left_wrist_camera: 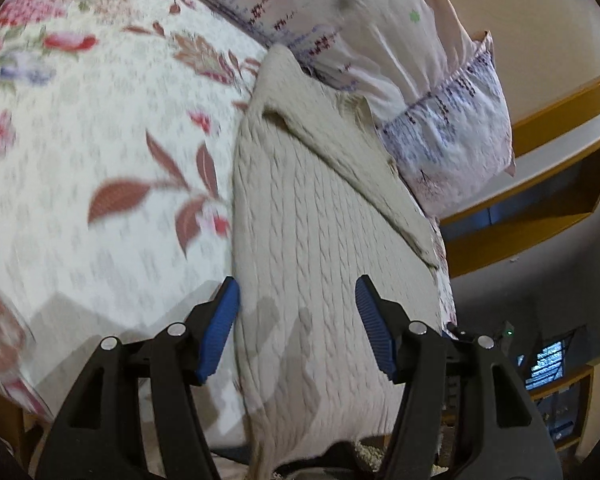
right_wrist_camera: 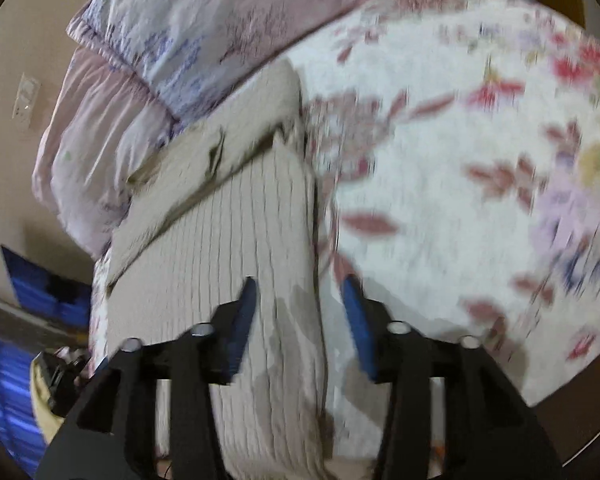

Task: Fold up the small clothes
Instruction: 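Grasp the sweater hem with both tools and lift it toward the collar, then lay the hem over the collar with both tools and open them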

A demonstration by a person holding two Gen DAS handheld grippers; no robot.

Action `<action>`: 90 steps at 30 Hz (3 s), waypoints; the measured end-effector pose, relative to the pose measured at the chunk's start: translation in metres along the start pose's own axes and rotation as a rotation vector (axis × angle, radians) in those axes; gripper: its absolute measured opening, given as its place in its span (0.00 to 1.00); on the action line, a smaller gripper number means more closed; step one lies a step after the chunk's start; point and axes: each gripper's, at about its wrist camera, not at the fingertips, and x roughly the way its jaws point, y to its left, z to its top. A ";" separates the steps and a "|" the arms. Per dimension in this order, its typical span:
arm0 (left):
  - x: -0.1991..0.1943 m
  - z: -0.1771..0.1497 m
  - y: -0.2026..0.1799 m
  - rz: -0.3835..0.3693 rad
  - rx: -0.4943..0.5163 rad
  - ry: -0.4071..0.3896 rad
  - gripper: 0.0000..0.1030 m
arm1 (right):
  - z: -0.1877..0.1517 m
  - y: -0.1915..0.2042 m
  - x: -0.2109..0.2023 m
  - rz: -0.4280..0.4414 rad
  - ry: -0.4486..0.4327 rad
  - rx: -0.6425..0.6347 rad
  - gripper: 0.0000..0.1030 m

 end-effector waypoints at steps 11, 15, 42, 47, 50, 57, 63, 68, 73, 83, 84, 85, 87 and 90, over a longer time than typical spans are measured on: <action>-0.003 -0.048 0.001 -0.150 -0.049 0.063 0.34 | -0.046 -0.006 -0.007 0.196 0.102 0.010 0.25; 0.001 -0.067 0.001 -0.174 -0.056 0.097 0.29 | -0.059 0.004 -0.008 0.210 0.135 -0.045 0.24; -0.028 0.002 -0.063 0.066 0.210 -0.143 0.06 | -0.039 0.084 -0.059 -0.031 -0.318 -0.451 0.08; -0.022 0.031 -0.081 0.115 0.248 -0.198 0.06 | -0.025 0.107 -0.056 -0.091 -0.407 -0.519 0.08; -0.017 0.050 -0.093 0.140 0.281 -0.232 0.06 | -0.012 0.116 -0.052 -0.113 -0.443 -0.538 0.08; 0.005 0.100 -0.117 0.180 0.330 -0.285 0.06 | 0.030 0.140 -0.030 -0.185 -0.498 -0.564 0.08; 0.042 0.148 -0.122 0.204 0.317 -0.303 0.06 | 0.064 0.148 -0.004 -0.205 -0.504 -0.550 0.08; 0.089 0.176 -0.096 0.230 0.243 -0.248 0.06 | 0.092 0.137 0.037 -0.220 -0.427 -0.491 0.08; 0.128 0.187 -0.055 0.211 0.090 -0.150 0.06 | 0.113 0.110 0.087 -0.222 -0.275 -0.380 0.08; 0.142 0.209 -0.035 0.067 -0.070 -0.114 0.29 | 0.158 0.079 0.105 -0.026 -0.185 -0.060 0.50; 0.144 0.211 -0.035 0.064 -0.076 -0.118 0.34 | 0.164 0.079 0.107 -0.026 -0.189 -0.048 0.50; 0.145 0.214 -0.036 0.062 -0.081 -0.124 0.37 | 0.169 0.079 0.109 -0.031 -0.192 -0.040 0.50; 0.146 0.218 -0.039 0.058 -0.087 -0.131 0.41 | 0.175 0.079 0.111 -0.033 -0.195 -0.025 0.50; 0.139 0.219 -0.047 0.059 -0.058 -0.153 0.53 | 0.173 0.082 0.100 -0.028 -0.225 -0.042 0.50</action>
